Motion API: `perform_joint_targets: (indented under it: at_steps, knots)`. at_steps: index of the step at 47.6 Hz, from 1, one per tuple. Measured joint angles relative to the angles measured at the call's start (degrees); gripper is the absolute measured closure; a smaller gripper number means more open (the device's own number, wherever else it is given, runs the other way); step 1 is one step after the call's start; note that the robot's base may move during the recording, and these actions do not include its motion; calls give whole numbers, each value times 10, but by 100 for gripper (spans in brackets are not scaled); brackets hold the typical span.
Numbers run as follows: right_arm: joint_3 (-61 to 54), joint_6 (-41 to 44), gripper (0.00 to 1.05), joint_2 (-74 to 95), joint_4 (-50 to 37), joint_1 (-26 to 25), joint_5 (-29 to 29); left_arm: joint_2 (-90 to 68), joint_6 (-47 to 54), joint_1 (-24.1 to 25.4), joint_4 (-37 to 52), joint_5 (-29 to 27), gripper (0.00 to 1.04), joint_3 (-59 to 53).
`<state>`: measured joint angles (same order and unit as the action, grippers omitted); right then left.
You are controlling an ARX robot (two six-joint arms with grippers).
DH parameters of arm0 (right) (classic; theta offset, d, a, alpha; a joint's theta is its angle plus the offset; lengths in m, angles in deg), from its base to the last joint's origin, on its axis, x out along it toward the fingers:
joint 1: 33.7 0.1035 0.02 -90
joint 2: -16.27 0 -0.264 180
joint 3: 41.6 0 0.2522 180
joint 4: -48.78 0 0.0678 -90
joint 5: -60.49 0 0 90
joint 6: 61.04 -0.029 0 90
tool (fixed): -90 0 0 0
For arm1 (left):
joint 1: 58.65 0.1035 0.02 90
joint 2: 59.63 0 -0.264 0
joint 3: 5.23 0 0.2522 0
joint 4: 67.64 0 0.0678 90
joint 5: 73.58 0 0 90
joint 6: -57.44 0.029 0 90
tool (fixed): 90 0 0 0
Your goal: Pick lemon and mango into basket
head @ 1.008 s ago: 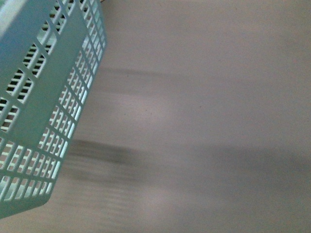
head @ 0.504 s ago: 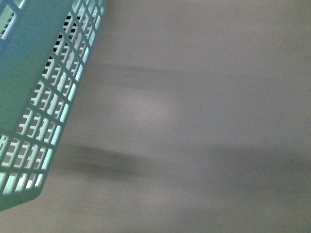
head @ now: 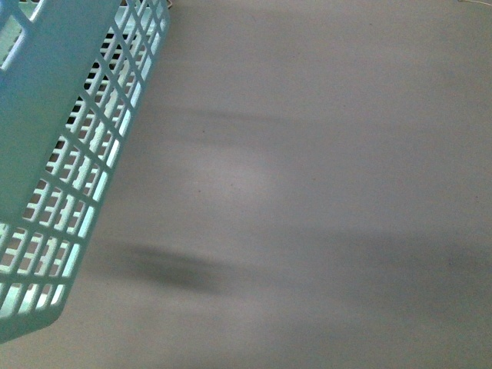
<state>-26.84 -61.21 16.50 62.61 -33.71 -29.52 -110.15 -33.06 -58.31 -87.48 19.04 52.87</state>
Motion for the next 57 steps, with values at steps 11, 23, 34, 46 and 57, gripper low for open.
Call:
perform_joint_targets:
  at_steps: [11,23,34,46,57]
  knots:
    - [0,0,9,0,0,0,0,0,0,0,0,0,100,0]
    - [0,0,9,0,0,0,0,0,0,0,0,0,100,0]
    - [0,0,9,0,0,0,0,0,1,0,0,0,100,0]
    - [0,0,9,0,0,0,0,0,1,0,0,0,100,0]
    - [0,0,9,0,0,0,0,0,1,0,0,0,100,0]
